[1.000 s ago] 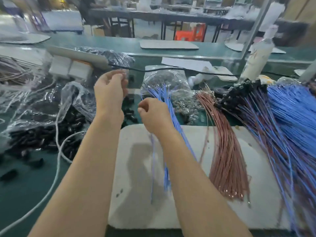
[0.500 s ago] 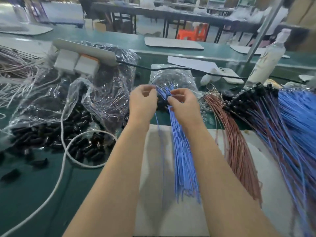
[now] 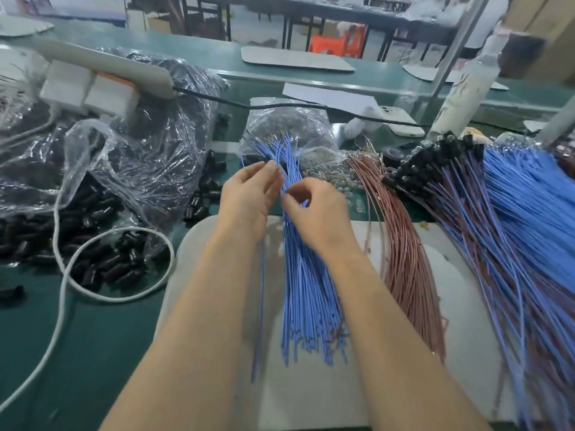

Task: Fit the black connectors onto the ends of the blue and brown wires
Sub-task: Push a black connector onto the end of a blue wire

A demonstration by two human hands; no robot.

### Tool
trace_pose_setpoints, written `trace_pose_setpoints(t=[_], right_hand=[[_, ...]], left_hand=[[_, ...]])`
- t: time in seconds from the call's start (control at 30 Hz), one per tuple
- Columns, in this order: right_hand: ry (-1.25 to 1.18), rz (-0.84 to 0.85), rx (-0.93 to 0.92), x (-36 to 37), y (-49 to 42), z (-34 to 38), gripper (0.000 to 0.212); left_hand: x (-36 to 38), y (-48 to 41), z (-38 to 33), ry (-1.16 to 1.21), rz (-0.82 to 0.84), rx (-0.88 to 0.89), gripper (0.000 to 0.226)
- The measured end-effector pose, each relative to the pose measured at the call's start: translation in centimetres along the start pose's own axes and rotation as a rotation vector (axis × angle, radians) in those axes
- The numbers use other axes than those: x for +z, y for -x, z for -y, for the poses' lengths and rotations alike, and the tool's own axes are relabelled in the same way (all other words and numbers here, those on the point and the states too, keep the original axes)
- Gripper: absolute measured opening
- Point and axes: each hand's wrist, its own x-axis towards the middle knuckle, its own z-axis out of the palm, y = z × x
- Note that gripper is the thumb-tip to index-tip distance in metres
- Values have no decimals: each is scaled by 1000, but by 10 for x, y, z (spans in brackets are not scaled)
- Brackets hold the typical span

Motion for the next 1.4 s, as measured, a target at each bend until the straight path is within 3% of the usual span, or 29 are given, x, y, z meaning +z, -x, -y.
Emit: trace_pose_setpoints(t=[0.13, 0.33, 0.6, 0.73, 1.23, 1.4], right_hand=[[520, 153, -64, 22, 13, 13, 31], [586, 96, -103, 29, 12, 15, 19], [440, 14, -50, 24, 7, 11, 23], [528, 72, -56, 31, 7, 11, 24], [483, 19, -75, 31, 4, 10, 24], [32, -149, 81, 4, -6, 0, 17]], left_hand=[[-4, -1, -8, 254, -46, -47, 8], [-9, -1, -13, 277, -33, -33, 4], [-10, -4, -10, 211, -87, -16, 9], [-10, -8, -8, 149, -125, -4, 6], [-10, -4, -9, 226, -38, -112, 8], [-8, -1, -7, 139, 3, -46, 7]])
